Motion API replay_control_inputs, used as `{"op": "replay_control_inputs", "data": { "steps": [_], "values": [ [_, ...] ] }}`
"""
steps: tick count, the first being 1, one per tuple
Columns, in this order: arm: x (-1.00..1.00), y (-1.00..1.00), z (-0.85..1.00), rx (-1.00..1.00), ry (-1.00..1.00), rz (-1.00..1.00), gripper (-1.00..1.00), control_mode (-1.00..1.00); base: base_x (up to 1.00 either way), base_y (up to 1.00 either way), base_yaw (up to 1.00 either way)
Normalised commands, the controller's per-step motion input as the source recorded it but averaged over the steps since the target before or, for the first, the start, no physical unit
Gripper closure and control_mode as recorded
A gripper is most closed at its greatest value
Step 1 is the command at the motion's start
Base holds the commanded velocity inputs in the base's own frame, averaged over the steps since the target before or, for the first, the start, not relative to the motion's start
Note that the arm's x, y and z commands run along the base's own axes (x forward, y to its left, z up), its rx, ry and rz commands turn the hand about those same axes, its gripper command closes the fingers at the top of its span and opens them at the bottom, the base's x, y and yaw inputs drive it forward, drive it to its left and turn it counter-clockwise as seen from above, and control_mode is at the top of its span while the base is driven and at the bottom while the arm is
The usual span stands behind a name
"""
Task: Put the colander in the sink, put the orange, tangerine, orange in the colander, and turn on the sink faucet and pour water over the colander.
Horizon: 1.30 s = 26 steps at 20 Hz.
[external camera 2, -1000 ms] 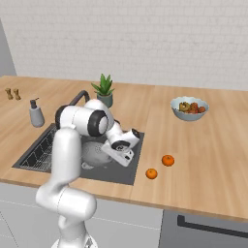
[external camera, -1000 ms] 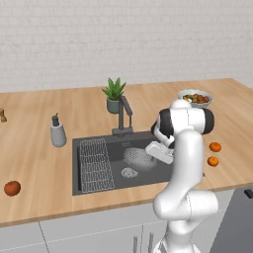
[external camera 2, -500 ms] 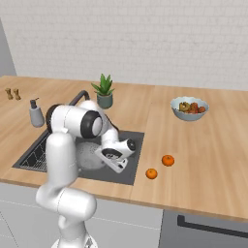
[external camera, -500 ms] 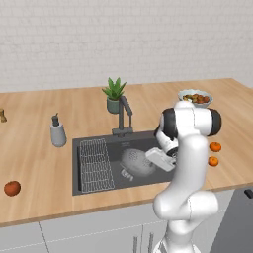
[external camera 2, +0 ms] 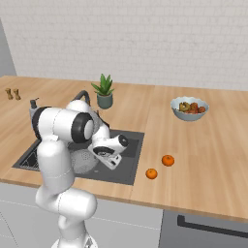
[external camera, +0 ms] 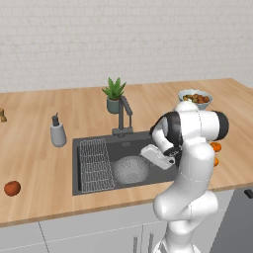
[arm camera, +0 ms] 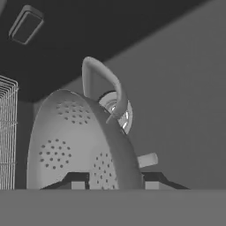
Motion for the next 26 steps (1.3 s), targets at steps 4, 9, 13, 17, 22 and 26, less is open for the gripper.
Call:
{"op": "replay_control_inputs", "data": {
  "steps": [4, 9, 13, 17, 22, 26],
  "values": [
    [0.07, -0.58, 0.37, 0.00, 0.21, -0.05, -1.00, -1.00, 0.00, 0.00, 0.00],
    [0.00, -0.51, 0.93, 0.03, 0.05, -0.02, -1.00, -1.00, 0.00, 0.00, 0.00],
    [-0.33, -0.08, 1.00, 0.00, -0.02, 0.00, -1.00, -1.00, 0.00, 0.00, 0.00],
    [-0.85, 0.12, 0.87, 0.00, -0.15, 0.00, -1.00, -1.00, 0.00, 0.00, 0.00],
    [-1.00, 0.36, 0.73, 0.00, -0.20, 0.00, -1.00, -1.00, 0.00, 0.00, 0.00],
    [-1.00, 0.65, 0.62, -0.04, -0.24, 0.01, -1.00, -1.00, 0.00, 0.00, 0.00]
  ]
}}
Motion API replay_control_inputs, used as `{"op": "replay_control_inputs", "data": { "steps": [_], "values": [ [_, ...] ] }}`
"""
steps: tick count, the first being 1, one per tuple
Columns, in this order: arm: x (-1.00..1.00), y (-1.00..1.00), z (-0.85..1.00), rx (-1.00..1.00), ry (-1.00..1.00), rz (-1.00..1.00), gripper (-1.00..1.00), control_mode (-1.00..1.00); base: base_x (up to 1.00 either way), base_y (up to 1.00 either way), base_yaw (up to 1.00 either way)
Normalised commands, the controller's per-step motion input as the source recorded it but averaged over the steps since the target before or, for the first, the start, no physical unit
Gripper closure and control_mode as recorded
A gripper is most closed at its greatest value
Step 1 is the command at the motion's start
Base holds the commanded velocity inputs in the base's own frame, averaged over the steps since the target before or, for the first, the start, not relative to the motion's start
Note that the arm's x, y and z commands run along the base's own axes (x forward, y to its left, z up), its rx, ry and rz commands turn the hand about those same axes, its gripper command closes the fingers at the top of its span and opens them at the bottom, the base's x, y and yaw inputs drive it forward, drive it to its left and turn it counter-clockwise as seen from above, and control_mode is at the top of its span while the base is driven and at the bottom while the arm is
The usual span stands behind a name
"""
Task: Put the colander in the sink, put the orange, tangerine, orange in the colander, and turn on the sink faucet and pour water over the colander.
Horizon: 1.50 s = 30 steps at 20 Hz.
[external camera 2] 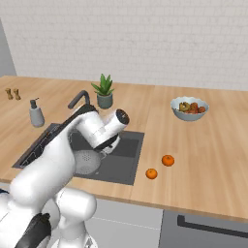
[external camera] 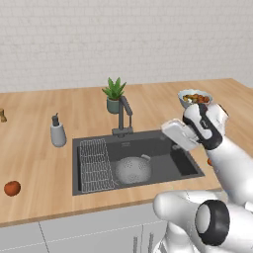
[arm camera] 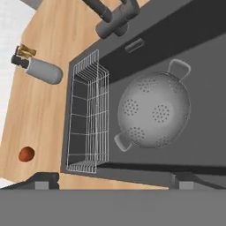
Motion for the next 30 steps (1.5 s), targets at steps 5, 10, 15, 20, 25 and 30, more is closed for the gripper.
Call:
{"op": "replay_control_inputs", "data": {
  "steps": [5, 10, 15, 20, 25, 30],
  "values": [
    [-0.92, 0.98, 0.64, -0.30, -0.16, 0.14, -1.00, -1.00, 0.00, 0.00, 0.00],
    [-0.89, 1.00, 0.55, -0.31, -0.04, 0.19, -1.00, -1.00, 0.00, 0.00, 0.00],
    [-0.79, 1.00, 0.33, -0.23, 0.00, 0.22, -1.00, -1.00, 0.00, 0.00, 0.00],
    [-0.41, 1.00, 0.25, -0.26, 0.01, 0.17, -1.00, -1.00, 0.00, 0.00, 0.00],
    [-0.13, 0.97, 0.01, -0.12, 0.00, 0.06, -1.00, -1.00, 0.00, 0.00, 0.00],
    [0.00, 0.98, -0.07, 0.00, 0.00, 0.06, -1.00, -1.00, 0.00, 0.00, 0.00]
  ]
}}
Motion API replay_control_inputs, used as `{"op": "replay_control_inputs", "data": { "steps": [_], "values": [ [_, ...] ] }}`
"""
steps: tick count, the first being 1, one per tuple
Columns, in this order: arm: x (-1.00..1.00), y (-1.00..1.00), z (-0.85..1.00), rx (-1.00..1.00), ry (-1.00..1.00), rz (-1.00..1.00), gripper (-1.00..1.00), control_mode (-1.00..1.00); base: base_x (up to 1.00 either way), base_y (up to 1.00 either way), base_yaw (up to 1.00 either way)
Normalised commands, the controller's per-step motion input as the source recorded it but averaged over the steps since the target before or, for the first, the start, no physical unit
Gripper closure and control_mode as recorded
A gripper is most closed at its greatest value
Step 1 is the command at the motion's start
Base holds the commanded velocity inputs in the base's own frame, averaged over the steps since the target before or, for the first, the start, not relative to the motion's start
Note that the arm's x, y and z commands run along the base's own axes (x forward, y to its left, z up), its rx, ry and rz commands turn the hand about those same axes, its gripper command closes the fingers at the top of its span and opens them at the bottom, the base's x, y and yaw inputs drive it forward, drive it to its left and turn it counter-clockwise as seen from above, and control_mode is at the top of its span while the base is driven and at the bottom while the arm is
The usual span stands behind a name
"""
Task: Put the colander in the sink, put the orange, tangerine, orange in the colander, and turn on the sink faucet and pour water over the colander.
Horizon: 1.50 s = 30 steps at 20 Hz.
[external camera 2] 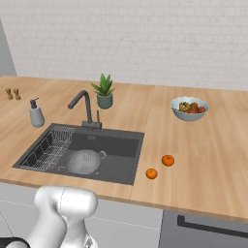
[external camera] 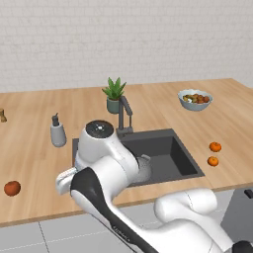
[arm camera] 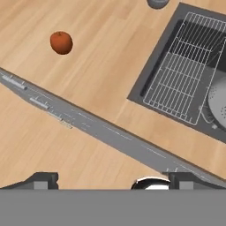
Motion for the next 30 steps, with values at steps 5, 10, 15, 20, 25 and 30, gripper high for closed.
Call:
{"op": "replay_control_inputs", "data": {
  "steps": [5, 10, 15, 20, 25, 30],
  "values": [
    [0.01, 0.91, -0.13, 0.00, 0.01, 0.03, -1.00, -1.00, 0.00, 0.00, 0.00],
    [0.20, 0.84, -0.19, -0.01, 0.00, 0.00, -1.00, -1.00, 0.00, 0.00, 0.00],
    [0.39, 0.66, -0.25, -0.02, 0.02, 0.02, -1.00, -1.00, 0.00, 0.00, 0.00],
    [0.61, 0.33, -0.32, 0.00, 0.07, 0.00, -1.00, -1.00, 0.00, 0.00, 0.00],
    [0.49, 0.40, -0.33, -0.03, 0.04, 0.00, -1.00, -1.00, 0.00, 0.00, 0.00],
    [0.30, 0.53, -0.32, -0.07, 0.00, 0.00, -1.00, -1.00, 0.00, 0.00, 0.00]
  ]
}}
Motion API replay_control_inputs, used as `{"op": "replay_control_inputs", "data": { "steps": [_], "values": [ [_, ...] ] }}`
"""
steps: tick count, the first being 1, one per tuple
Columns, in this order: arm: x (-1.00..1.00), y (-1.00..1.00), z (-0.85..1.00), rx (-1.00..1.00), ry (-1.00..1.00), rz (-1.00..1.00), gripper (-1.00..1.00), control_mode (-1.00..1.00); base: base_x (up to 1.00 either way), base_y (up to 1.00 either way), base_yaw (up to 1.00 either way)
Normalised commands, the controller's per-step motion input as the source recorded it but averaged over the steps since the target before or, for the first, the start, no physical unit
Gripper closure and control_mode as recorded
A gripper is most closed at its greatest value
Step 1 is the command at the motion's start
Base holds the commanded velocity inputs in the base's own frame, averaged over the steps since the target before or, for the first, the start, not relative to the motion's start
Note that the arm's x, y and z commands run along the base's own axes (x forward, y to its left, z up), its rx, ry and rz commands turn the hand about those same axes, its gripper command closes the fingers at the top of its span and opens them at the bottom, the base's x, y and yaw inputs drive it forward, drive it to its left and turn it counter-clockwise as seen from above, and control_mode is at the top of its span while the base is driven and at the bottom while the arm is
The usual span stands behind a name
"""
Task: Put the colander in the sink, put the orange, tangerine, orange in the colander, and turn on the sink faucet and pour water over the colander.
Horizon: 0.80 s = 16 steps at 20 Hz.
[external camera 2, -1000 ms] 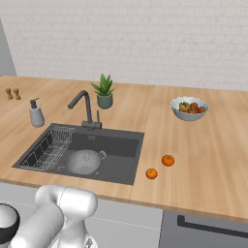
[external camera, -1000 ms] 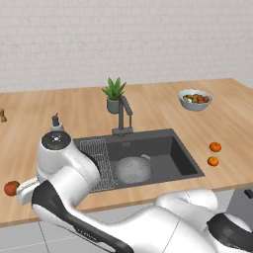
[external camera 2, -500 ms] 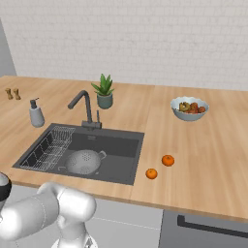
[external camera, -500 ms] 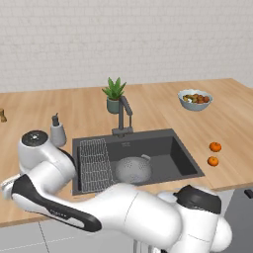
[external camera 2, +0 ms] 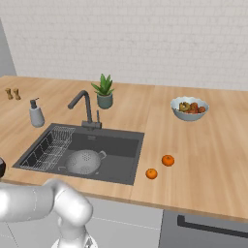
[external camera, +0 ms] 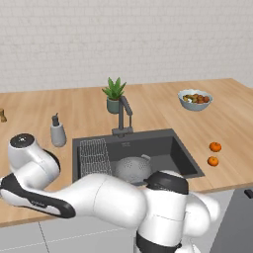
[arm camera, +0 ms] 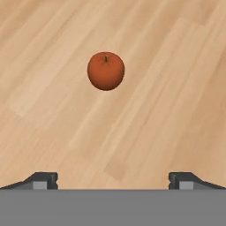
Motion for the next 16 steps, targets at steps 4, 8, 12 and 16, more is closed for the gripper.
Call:
{"op": "replay_control_inputs", "data": {
  "steps": [4, 8, 12, 16],
  "values": [
    [0.29, 0.19, -0.26, -0.05, 0.00, 0.00, -1.00, -1.00, 0.00, 0.00, 0.00],
    [0.30, 0.14, -0.23, -0.02, 0.00, 0.00, -1.00, -1.00, 0.00, 0.00, 0.00],
    [0.27, 0.20, -0.34, -0.03, 0.00, 0.00, -1.00, -1.00, 0.00, 0.00, 0.00],
    [0.27, 0.23, -0.41, -0.03, 0.01, 0.00, -1.00, -1.00, 0.00, 0.00, 0.00]
  ]
}}
